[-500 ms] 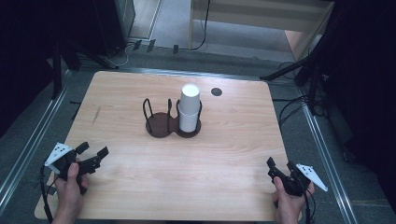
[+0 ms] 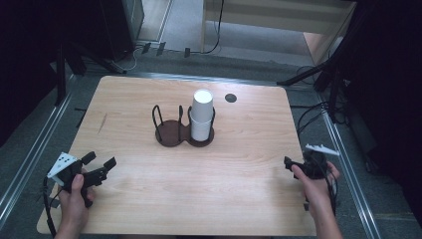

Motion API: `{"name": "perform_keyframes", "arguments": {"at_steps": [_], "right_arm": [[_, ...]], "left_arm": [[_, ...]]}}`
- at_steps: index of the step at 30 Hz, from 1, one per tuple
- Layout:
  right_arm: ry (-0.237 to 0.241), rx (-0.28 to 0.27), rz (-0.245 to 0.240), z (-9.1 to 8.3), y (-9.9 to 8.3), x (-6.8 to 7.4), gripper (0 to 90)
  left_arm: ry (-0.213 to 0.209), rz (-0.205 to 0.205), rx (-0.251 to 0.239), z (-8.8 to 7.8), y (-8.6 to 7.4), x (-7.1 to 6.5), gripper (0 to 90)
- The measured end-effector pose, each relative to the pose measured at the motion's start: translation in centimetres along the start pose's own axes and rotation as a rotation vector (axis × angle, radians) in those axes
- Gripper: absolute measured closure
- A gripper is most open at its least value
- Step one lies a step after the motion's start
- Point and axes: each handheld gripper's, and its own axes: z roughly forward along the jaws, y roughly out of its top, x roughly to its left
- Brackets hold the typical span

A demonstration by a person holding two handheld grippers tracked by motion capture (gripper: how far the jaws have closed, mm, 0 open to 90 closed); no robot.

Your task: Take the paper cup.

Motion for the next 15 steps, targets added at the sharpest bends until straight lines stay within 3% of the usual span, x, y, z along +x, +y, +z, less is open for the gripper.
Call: {"name": "perform_keyframes", "arguments": {"at_steps": [1, 2, 3, 7, 8, 9, 10, 15], "right_arm": [[-0.005, 0.038, -0.012, 0.1, 1.1, 0.0, 13.9], [-0.005, 0.038, -0.012, 0.1, 1.1, 0.0, 13.9], [-0.030, 0.121, -0.039, 0.2, 3.2, 0.2, 14.0], [-0.127, 0.288, -0.149, 1.1, 6.8, 1.5, 13.8], [-0.127, 0.288, -0.149, 1.1, 6.8, 1.5, 13.8], [-0.135, 0.322, -0.156, 1.4, 7.5, 1.9, 13.8], [-0.134, 0.396, -0.169, 1.9, 8.9, 2.6, 13.4], [-0.181, 0.531, -0.174, 2.4, 11.7, 4.0, 13.3]], "left_arm": [[-0.001, 0.000, 0.001, 0.0, 0.0, 0.0, 8.8], [-0.001, 0.000, 0.001, 0.0, 0.0, 0.0, 8.8], [-0.002, -0.001, 0.002, 0.0, 0.0, 0.0, 8.8], [0.001, -0.001, 0.007, 0.1, 0.1, 0.0, 8.8], [0.001, -0.001, 0.007, 0.1, 0.1, 0.0, 8.8], [0.002, 0.000, 0.007, 0.2, 0.1, 0.1, 8.8], [0.002, -0.002, 0.008, 0.2, 0.1, 0.0, 8.8], [0.001, -0.008, 0.005, 0.1, 0.1, 0.1, 8.8]]}}
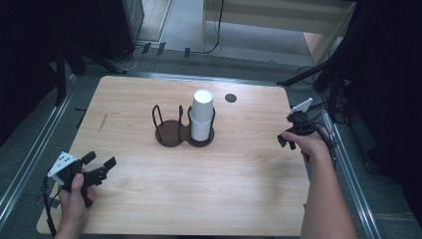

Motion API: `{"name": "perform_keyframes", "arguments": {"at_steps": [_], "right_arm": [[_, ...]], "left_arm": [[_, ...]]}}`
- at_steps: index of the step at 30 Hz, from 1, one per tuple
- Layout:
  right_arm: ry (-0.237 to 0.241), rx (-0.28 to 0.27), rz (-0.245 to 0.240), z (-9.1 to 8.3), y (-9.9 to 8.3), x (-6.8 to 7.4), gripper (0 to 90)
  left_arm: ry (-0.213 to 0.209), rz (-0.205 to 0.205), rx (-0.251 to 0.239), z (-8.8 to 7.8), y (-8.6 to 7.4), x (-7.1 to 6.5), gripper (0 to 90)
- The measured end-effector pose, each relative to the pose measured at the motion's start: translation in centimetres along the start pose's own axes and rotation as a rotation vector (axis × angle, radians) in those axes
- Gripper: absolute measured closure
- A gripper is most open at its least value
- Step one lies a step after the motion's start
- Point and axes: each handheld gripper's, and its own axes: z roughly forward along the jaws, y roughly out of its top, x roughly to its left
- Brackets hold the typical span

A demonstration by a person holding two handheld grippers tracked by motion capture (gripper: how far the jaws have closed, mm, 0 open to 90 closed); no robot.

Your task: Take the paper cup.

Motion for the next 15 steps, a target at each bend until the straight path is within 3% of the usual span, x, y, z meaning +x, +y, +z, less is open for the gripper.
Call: {"name": "perform_keyframes", "arguments": {"at_steps": [1, 2, 3, 4, 5, 7, 9, 15], "right_arm": [[0.000, 0.000, 0.000, 0.0, 0.0, 0.0, 13.3], [-0.001, 0.067, 0.031, -0.6, 0.8, -0.1, 12.7], [-0.001, 0.067, 0.031, -0.6, 0.8, -0.1, 12.7], [0.025, 0.110, 0.094, -1.6, 1.6, -0.4, 12.3], [0.025, 0.110, 0.094, -1.6, 1.6, -0.4, 12.3], [0.054, 0.145, 0.141, -2.6, 2.3, -0.3, 12.3], [0.081, 0.142, 0.143, -4.0, 3.1, 0.2, 10.3], [0.087, 0.118, 0.134, -6.9, 4.8, 3.0, 4.3]], "left_arm": [[0.000, 0.000, 0.000, 0.0, 0.0, 0.0, 8.8], [-0.002, -0.005, -0.004, 0.0, 0.0, 0.1, 8.8], [-0.002, -0.005, -0.004, 0.0, 0.0, 0.1, 8.8], [-0.003, -0.009, -0.006, 0.0, 0.0, 0.1, 8.8], [-0.003, -0.009, -0.006, 0.0, 0.0, 0.1, 8.8], [-0.004, -0.009, -0.004, 0.0, 0.0, 0.1, 8.8], [-0.003, -0.009, -0.004, 0.0, 0.0, 0.1, 8.8], [0.000, -0.010, -0.006, 0.0, 0.0, 0.0, 8.8]]}}
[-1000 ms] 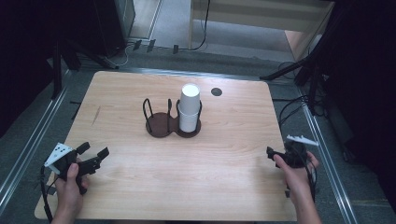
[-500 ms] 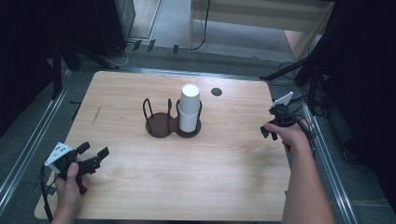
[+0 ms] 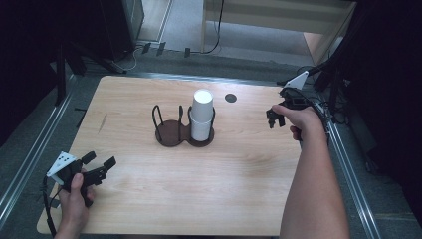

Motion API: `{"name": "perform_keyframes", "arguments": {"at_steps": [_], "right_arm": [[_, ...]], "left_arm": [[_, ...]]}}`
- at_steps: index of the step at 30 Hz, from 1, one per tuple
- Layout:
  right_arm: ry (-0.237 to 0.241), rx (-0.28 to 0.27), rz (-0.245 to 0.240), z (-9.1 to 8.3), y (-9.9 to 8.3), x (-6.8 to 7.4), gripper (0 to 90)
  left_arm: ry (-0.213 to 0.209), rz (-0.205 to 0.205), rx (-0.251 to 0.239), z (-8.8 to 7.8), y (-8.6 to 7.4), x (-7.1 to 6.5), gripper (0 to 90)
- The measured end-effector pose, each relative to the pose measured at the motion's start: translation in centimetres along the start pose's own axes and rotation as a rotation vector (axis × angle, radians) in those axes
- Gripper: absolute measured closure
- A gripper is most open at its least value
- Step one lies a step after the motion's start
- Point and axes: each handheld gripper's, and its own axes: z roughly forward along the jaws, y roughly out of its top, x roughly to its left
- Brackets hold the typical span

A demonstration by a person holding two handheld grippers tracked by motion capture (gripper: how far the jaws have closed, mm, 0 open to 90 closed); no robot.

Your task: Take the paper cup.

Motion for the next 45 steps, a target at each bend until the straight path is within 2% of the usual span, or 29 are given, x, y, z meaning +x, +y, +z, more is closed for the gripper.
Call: {"name": "perform_keyframes", "arguments": {"at_steps": [2, 3, 5, 7, 13, 14, 17, 18, 20, 21, 23, 24, 25, 28, 29, 32, 34, 40, 45], "right_arm": [[0.002, 0.002, -0.006, -0.2, 0.1, 0.5, 3.5], [0.006, -0.011, -0.010, -0.6, 0.2, 1.3, 2.9], [0.000, -0.013, -0.019, -0.8, 0.3, 2.1, 2.3], [-0.003, -0.014, -0.030, -0.9, 0.3, 2.5, 1.5], [-0.006, -0.044, -0.051, -2.6, 0.5, 5.1, 1.2], [-0.006, -0.044, -0.051, -2.6, 0.5, 5.1, 1.2], [0.002, -0.057, -0.068, -3.6, 0.6, 6.8, 1.2], [0.002, -0.057, -0.068, -3.6, 0.6, 6.8, 1.2], [-0.003, -0.064, -0.082, -4.1, 0.6, 7.6, 1.2], [-0.007, -0.072, -0.089, -4.6, 0.7, 8.6, 1.2], [-0.007, -0.080, -0.103, -5.1, 0.8, 9.5, 1.1], [-0.007, -0.080, -0.103, -5.1, 0.8, 9.5, 1.1], [0.000, -0.090, -0.117, -5.6, 0.9, 10.6, 1.2], [0.000, -0.092, -0.124, -5.8, 1.0, 11.3, 1.2], [0.010, -0.096, -0.140, -6.2, 1.1, 12.4, 1.1], [0.009, -0.096, -0.149, -6.3, 1.1, 13.2, 1.1], [0.025, -0.100, -0.159, -6.7, 1.2, 14.4, 1.2], [0.048, -0.100, -0.175, -7.2, 1.3, 16.4, 1.1], [0.068, -0.102, -0.186, -7.3, 1.4, 17.4, 1.2]], "left_arm": [[0.000, 0.000, 0.000, 0.0, 0.0, 0.0, 8.8], [0.000, 0.001, 0.002, 0.0, 0.0, 0.0, 8.8], [-0.001, 0.001, 0.001, 0.0, 0.0, 0.0, 8.8], [0.000, 0.001, 0.001, 0.0, 0.0, 0.0, 8.8], [0.002, 0.002, 0.001, 0.0, 0.0, 0.0, 8.8], [0.002, 0.002, 0.001, 0.0, 0.0, 0.0, 8.8], [0.003, 0.007, 0.003, 0.0, 0.0, -0.1, 8.8], [0.003, 0.007, 0.003, 0.0, 0.0, -0.1, 8.8], [0.004, 0.008, 0.003, 0.1, 0.0, -0.1, 8.8], [0.004, 0.010, 0.004, 0.1, 0.0, -0.1, 8.8], [0.004, 0.013, 0.004, 0.1, 0.0, -0.1, 8.8], [0.004, 0.013, 0.004, 0.1, 0.0, -0.1, 8.8], [0.004, 0.017, 0.007, 0.1, 0.0, -0.1, 8.8], [0.006, 0.019, 0.007, 0.1, 0.0, -0.2, 8.8], [0.007, 0.019, 0.007, 0.1, 0.0, -0.2, 8.8], [0.006, 0.019, 0.005, 0.1, 0.0, -0.1, 8.8], [0.006, 0.018, 0.006, 0.1, 0.0, -0.1, 8.8], [0.004, 0.018, 0.004, 0.1, 0.0, -0.1, 8.8], [0.004, 0.018, 0.005, 0.1, 0.0, -0.1, 8.8]]}}
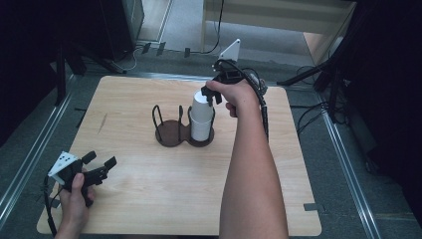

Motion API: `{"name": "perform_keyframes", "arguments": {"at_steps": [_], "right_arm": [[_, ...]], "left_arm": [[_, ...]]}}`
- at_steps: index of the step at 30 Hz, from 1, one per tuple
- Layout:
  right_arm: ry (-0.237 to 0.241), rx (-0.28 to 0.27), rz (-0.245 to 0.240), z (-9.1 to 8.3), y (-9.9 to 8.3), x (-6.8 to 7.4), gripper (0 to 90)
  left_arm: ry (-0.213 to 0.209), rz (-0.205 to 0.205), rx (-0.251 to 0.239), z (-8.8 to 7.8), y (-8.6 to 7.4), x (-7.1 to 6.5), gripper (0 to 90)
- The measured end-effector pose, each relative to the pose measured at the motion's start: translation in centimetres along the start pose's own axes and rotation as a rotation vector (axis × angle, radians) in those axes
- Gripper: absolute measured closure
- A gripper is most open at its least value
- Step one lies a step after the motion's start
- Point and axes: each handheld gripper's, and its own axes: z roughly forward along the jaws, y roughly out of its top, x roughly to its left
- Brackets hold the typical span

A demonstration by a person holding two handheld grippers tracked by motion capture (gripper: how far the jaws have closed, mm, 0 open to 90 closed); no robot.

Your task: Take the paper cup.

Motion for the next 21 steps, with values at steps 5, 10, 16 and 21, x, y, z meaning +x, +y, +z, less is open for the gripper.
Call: {"name": "perform_keyframes", "arguments": {"at_steps": [5, 10, 16, 21], "right_arm": [[0.029, -0.011, -0.006, 0.1, 0.3, 1.1, 1.1], [0.040, -0.016, -0.015, 0.2, 0.6, 2.2, 1.1], [0.049, -0.024, -0.026, 0.4, 0.9, 3.4, 1.2], [0.051, -0.016, -0.037, 1.0, 1.1, 4.3, 2.6]], "left_arm": [[0.001, 0.003, 0.002, 0.0, 0.0, 0.0, 8.8], [0.001, 0.003, 0.003, 0.0, 0.0, 0.0, 8.8], [0.001, 0.003, 0.004, 0.0, 0.0, 0.0, 8.8], [0.000, 0.002, 0.003, 0.0, 0.0, 0.0, 8.8]]}}
